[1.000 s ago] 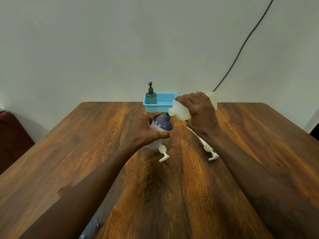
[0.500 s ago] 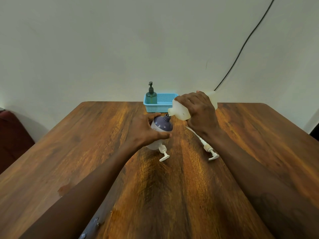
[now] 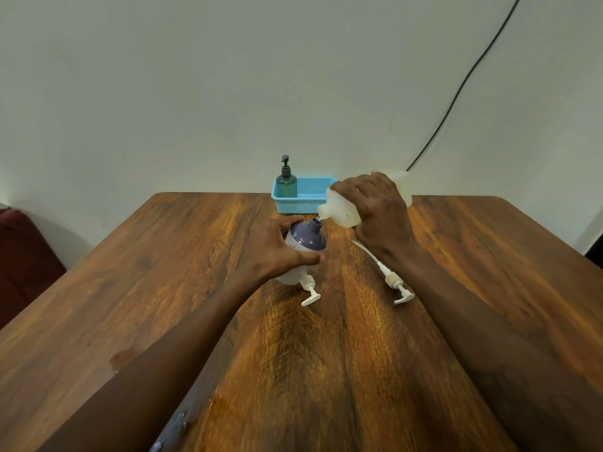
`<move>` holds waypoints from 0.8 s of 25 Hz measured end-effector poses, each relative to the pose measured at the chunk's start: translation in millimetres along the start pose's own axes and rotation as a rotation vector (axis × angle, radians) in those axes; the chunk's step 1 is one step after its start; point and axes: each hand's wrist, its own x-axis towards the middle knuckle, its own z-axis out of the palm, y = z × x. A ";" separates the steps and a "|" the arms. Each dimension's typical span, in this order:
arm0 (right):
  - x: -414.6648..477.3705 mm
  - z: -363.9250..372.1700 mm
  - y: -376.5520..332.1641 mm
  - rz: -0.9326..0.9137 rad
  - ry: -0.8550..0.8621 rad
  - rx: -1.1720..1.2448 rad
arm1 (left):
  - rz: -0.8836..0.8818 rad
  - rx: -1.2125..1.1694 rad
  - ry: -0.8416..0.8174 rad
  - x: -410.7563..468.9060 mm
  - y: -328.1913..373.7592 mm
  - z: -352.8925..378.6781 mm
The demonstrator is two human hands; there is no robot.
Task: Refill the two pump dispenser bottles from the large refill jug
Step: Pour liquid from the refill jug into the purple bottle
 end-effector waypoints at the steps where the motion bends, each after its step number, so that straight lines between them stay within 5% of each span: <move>1: 0.4 -0.5 0.0 -0.003 0.003 0.001 | 0.001 0.001 -0.003 0.1 -0.3 -0.1; 20: 3.2 -3.2 1.6 -0.036 0.018 -0.011 | -0.003 -0.027 -0.025 -0.2 -1.2 -0.4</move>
